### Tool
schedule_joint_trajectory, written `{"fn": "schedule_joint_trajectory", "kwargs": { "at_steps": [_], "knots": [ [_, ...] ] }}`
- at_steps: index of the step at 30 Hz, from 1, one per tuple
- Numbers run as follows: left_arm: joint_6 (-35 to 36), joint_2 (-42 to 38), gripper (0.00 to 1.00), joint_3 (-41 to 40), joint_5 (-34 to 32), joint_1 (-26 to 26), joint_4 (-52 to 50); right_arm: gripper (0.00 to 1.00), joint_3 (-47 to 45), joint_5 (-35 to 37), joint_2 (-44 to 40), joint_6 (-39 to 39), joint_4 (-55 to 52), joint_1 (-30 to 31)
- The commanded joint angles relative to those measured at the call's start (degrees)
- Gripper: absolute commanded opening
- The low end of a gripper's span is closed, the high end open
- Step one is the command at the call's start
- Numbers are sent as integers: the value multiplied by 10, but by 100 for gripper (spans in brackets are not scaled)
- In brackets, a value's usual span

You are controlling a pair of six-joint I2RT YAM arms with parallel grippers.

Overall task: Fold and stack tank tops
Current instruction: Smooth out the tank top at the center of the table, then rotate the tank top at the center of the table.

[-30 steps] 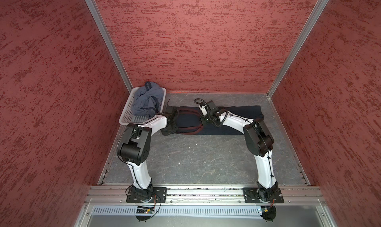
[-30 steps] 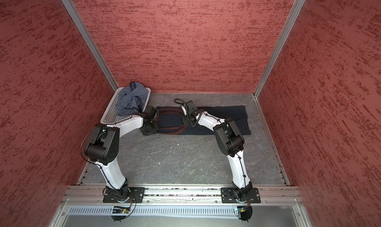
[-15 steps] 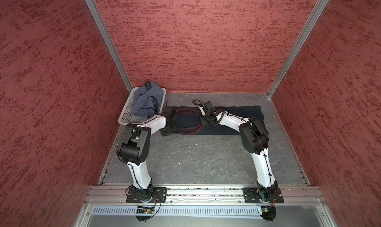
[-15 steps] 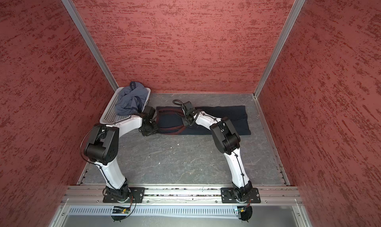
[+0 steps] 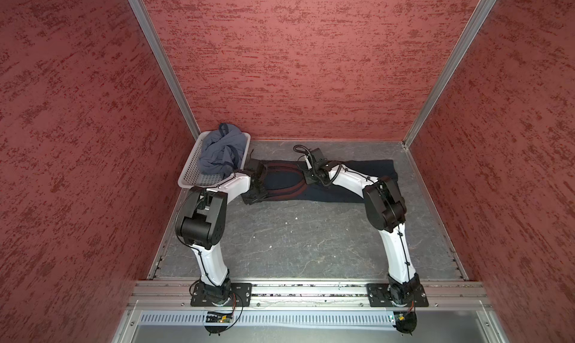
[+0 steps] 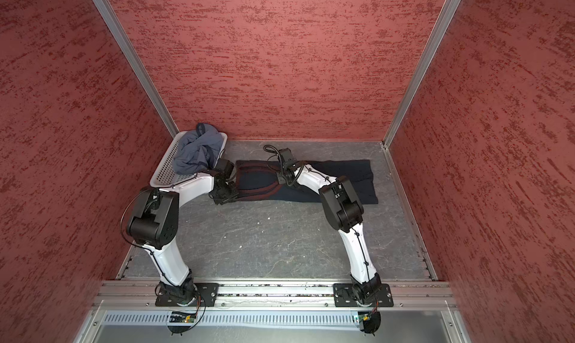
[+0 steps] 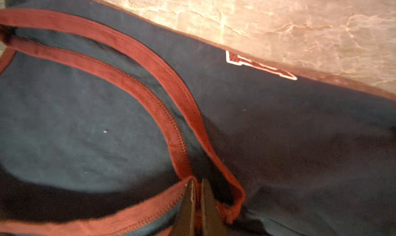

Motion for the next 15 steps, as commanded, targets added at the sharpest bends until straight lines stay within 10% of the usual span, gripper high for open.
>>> {"fn": "schedule_joint_trajectory", "kwargs": {
  "at_steps": [1,15],
  "knots": [
    [6,-14,42,18,-24,-9,-16,9,17,-18,21,3,8,-4],
    [5,-92,68,21,-62,-36,-27,41,39,-48,10,3,-16,1]
  ]
}}
